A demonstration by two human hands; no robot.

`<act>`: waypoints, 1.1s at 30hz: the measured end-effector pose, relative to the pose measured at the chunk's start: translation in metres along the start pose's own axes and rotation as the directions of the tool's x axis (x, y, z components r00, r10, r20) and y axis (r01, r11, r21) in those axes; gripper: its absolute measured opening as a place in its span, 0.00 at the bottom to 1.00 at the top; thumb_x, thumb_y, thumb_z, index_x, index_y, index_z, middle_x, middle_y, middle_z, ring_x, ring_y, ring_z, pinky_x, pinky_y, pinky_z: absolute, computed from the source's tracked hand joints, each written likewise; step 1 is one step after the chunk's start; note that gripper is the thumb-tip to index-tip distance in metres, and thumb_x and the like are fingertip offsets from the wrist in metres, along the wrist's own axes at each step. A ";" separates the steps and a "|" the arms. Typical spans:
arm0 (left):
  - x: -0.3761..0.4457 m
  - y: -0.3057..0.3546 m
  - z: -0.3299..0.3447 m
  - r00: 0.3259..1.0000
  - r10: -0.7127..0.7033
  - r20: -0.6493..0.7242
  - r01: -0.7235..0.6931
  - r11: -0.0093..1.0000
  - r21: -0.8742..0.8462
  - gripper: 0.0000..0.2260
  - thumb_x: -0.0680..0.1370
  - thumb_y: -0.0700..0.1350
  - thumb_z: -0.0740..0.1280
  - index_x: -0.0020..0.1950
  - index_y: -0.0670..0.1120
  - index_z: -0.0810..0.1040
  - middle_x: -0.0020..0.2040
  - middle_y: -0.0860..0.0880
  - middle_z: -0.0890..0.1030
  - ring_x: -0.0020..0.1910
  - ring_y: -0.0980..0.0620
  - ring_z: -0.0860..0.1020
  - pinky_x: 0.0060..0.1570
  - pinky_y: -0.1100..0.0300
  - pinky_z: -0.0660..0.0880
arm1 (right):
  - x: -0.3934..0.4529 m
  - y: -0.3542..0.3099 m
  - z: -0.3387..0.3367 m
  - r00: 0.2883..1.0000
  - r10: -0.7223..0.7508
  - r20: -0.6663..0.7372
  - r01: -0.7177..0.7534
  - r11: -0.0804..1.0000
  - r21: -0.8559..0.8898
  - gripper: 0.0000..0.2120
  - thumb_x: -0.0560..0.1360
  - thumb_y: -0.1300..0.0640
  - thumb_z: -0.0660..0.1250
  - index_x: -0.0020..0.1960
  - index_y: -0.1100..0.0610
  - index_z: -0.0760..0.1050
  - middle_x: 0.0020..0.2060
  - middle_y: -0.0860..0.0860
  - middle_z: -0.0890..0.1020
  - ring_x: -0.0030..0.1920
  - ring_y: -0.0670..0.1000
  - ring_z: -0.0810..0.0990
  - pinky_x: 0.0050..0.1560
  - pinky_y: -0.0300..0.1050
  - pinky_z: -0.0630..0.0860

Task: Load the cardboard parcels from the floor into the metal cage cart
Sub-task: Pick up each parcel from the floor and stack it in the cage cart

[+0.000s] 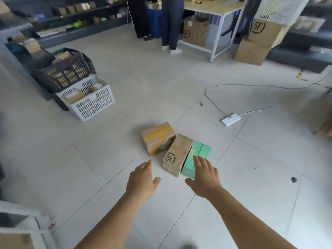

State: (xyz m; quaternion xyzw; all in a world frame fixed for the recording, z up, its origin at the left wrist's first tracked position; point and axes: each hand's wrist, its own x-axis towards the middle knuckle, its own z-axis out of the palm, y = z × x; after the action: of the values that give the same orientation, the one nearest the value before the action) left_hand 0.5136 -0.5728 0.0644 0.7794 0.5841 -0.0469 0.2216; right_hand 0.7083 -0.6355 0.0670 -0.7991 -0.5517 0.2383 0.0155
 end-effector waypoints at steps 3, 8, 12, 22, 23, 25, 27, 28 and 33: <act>0.040 0.011 0.004 0.999 0.006 0.047 -0.006 1.000 0.003 0.32 0.80 0.55 0.60 0.79 0.46 0.51 0.78 0.48 0.59 0.76 0.49 0.58 0.72 0.54 0.58 | 0.032 0.020 -0.002 0.998 0.069 0.003 -0.069 0.997 0.033 0.42 0.77 0.43 0.64 0.80 0.54 0.44 0.79 0.50 0.52 0.79 0.54 0.48 0.76 0.52 0.51; 0.120 0.037 0.010 0.997 -0.011 0.082 0.011 1.000 0.003 0.33 0.80 0.55 0.60 0.79 0.46 0.50 0.78 0.47 0.59 0.76 0.48 0.59 0.72 0.54 0.59 | 0.109 0.050 -0.006 0.991 0.121 0.055 -0.126 0.988 0.093 0.42 0.77 0.42 0.63 0.80 0.54 0.43 0.79 0.50 0.51 0.79 0.53 0.48 0.76 0.53 0.51; 0.191 0.055 0.016 0.988 -0.081 0.129 0.080 0.997 0.018 0.33 0.80 0.55 0.60 0.79 0.45 0.50 0.77 0.46 0.60 0.75 0.48 0.61 0.72 0.54 0.61 | 0.180 0.073 -0.013 0.986 0.126 0.106 -0.142 0.978 0.154 0.42 0.77 0.43 0.63 0.80 0.54 0.43 0.79 0.50 0.50 0.79 0.54 0.49 0.76 0.52 0.52; 0.325 0.061 0.077 0.909 -0.343 0.236 0.385 0.908 -0.167 0.35 0.79 0.55 0.62 0.79 0.46 0.48 0.76 0.45 0.62 0.73 0.46 0.65 0.67 0.53 0.66 | 0.350 0.113 0.004 0.963 0.133 0.234 -0.174 0.971 0.164 0.43 0.76 0.42 0.65 0.80 0.54 0.42 0.79 0.50 0.53 0.77 0.53 0.54 0.74 0.51 0.56; 0.335 0.058 0.090 0.895 -0.366 0.255 0.419 0.887 -0.195 0.35 0.79 0.55 0.63 0.79 0.46 0.48 0.76 0.45 0.62 0.73 0.46 0.65 0.67 0.53 0.66 | 0.367 0.115 0.012 0.959 0.136 0.247 -0.179 0.970 0.162 0.44 0.76 0.42 0.66 0.80 0.54 0.42 0.78 0.51 0.54 0.77 0.54 0.54 0.74 0.51 0.56; 0.357 0.053 0.118 0.869 -0.403 0.289 0.475 0.843 -0.253 0.36 0.79 0.54 0.64 0.79 0.46 0.48 0.76 0.44 0.62 0.73 0.46 0.65 0.67 0.54 0.66 | 0.400 0.117 0.032 0.955 0.134 0.264 -0.180 0.971 0.158 0.45 0.75 0.42 0.67 0.80 0.53 0.43 0.78 0.51 0.55 0.77 0.55 0.55 0.73 0.53 0.58; 0.378 0.047 0.146 0.831 -0.454 0.322 0.545 0.783 -0.299 0.36 0.79 0.54 0.64 0.79 0.45 0.48 0.76 0.44 0.62 0.73 0.46 0.65 0.66 0.54 0.66 | 0.431 0.121 0.055 0.953 0.125 0.274 -0.171 0.974 0.150 0.46 0.74 0.42 0.68 0.80 0.54 0.44 0.77 0.52 0.57 0.76 0.56 0.58 0.72 0.54 0.60; 0.387 0.044 0.161 0.806 -0.485 0.339 0.583 0.748 -0.318 0.36 0.79 0.54 0.63 0.79 0.45 0.47 0.75 0.43 0.63 0.72 0.45 0.66 0.65 0.54 0.67 | 0.445 0.123 0.066 0.952 0.125 0.281 -0.170 0.975 0.142 0.46 0.73 0.42 0.69 0.79 0.54 0.45 0.77 0.52 0.58 0.75 0.56 0.58 0.71 0.54 0.60; 0.425 0.024 0.239 0.700 -0.587 0.408 0.714 0.562 -0.417 0.35 0.78 0.52 0.66 0.78 0.43 0.50 0.72 0.41 0.67 0.68 0.43 0.70 0.59 0.55 0.70 | 0.513 0.140 0.133 0.935 0.114 0.334 -0.146 0.987 0.073 0.49 0.72 0.42 0.71 0.80 0.54 0.44 0.78 0.52 0.56 0.76 0.56 0.57 0.72 0.55 0.59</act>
State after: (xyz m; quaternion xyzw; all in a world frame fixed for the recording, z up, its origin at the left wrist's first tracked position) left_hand 0.7137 -0.2952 -0.2839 0.3981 0.7898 -0.0442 0.4645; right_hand 0.9196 -0.2660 -0.2778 -0.7812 -0.4802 0.3952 -0.0541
